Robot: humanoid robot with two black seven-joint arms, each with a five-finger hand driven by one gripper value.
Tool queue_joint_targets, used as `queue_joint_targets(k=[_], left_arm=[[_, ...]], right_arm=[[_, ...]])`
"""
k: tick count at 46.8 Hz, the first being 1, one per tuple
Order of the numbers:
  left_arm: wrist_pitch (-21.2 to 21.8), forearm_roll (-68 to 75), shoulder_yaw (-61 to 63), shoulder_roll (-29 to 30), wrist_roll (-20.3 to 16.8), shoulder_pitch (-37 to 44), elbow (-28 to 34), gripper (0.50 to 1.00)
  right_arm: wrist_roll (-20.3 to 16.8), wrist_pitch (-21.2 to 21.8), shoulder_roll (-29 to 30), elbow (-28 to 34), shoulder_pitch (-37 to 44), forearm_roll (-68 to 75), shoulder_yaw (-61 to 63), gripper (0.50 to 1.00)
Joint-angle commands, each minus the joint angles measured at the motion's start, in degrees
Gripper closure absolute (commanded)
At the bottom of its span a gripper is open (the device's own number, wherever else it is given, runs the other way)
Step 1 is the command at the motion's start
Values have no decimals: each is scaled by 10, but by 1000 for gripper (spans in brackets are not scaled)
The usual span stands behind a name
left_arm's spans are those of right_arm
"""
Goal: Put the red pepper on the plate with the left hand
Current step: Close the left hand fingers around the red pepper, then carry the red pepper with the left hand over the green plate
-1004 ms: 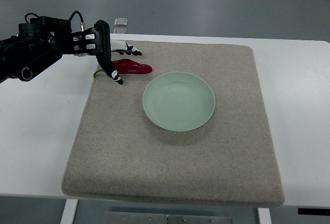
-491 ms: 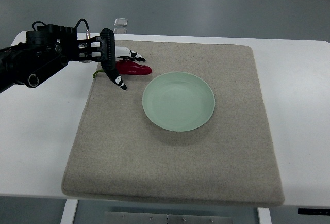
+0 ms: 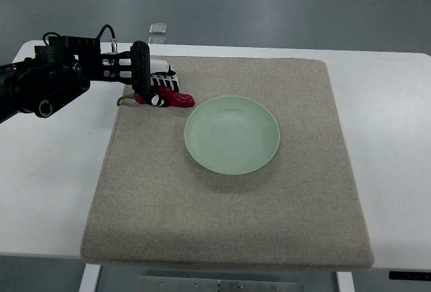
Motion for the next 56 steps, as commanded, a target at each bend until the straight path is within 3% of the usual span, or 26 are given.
queue_joint_targets(k=[1,30,56], left_arm=[[3,0,0,0,-1,0,-1,1000],[42,-8,-7,-1,-1,-6,-9,1000],[93,-5,-7,-1,-29,-5,-154,1000]], right_arm=[[0,0,0,0,0,0,0,572],[0,0,0,0,0,0,0,572],[0,0,0,0,0,0,0,570]])
